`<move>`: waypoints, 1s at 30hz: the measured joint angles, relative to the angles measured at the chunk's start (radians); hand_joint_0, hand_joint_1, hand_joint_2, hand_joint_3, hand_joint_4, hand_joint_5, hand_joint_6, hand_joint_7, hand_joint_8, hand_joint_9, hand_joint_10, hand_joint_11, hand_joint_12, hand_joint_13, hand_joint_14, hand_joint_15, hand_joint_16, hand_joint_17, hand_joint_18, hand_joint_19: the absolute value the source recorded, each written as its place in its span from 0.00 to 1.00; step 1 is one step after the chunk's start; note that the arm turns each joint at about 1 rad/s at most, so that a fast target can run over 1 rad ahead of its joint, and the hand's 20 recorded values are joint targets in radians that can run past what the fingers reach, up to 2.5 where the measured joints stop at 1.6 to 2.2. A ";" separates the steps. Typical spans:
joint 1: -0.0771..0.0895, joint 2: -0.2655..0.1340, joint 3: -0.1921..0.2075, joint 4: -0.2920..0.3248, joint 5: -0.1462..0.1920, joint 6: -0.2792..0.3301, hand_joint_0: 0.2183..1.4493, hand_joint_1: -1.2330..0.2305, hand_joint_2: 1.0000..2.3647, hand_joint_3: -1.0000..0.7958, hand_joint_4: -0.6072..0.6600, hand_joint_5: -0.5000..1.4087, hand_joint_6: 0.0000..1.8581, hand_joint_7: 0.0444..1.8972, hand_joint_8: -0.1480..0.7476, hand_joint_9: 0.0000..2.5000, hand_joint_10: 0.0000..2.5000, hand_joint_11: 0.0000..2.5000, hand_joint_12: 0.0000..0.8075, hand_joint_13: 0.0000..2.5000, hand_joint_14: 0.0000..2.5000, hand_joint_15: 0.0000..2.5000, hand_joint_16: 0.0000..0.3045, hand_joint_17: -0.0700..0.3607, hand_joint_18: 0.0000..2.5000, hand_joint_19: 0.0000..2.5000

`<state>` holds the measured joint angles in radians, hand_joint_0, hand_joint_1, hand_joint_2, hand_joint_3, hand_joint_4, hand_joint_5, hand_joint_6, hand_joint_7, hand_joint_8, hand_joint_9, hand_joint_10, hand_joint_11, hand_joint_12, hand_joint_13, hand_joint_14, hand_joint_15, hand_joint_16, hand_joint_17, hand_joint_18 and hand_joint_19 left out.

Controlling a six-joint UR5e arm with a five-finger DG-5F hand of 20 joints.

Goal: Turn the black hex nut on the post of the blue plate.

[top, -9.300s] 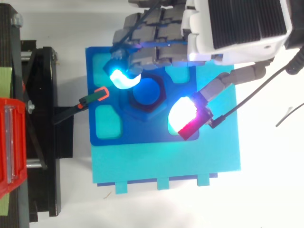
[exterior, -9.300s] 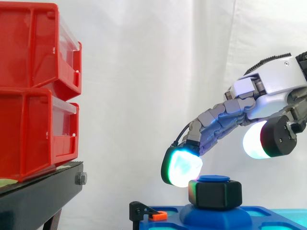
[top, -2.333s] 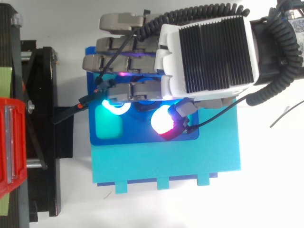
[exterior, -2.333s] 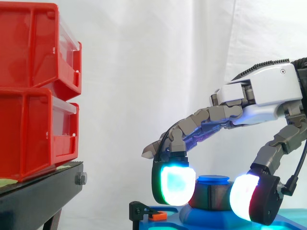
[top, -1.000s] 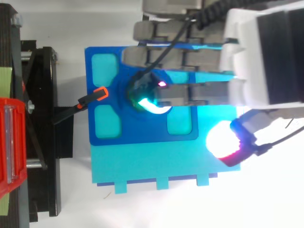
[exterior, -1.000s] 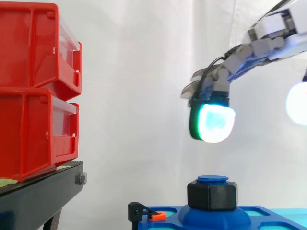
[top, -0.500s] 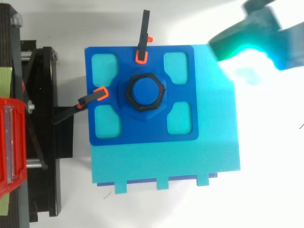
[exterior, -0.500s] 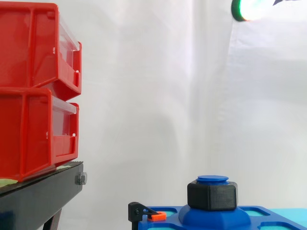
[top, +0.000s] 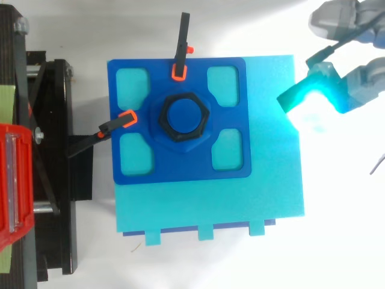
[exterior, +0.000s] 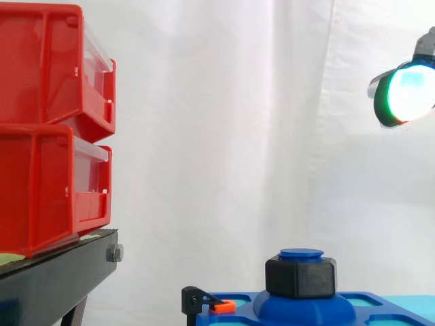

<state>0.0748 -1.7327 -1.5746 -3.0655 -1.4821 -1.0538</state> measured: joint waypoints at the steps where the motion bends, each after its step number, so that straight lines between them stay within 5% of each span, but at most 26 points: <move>1: 0.000 0.000 0.000 0.001 0.008 0.023 0.18 0.53 0.00 0.28 0.47 0.13 0.27 0.29 0.32 0.00 0.00 0.00 0.42 0.00 0.00 0.00 0.19 0.47 0.00 0.02; 14: 0.003 0.000 -0.001 -0.009 0.038 0.270 0.18 0.53 0.00 0.28 0.44 0.12 0.27 0.30 0.31 0.00 0.00 0.00 0.41 0.00 0.00 0.00 0.19 0.47 0.00 0.01; 30: 0.004 0.001 -0.001 -0.001 0.037 0.422 0.17 0.54 0.00 0.28 0.45 0.13 0.27 0.34 0.31 0.00 0.00 0.00 0.41 0.00 0.00 0.00 0.20 0.48 0.00 0.01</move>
<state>0.0788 -1.7320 -1.5754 -3.0661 -1.4448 -0.6316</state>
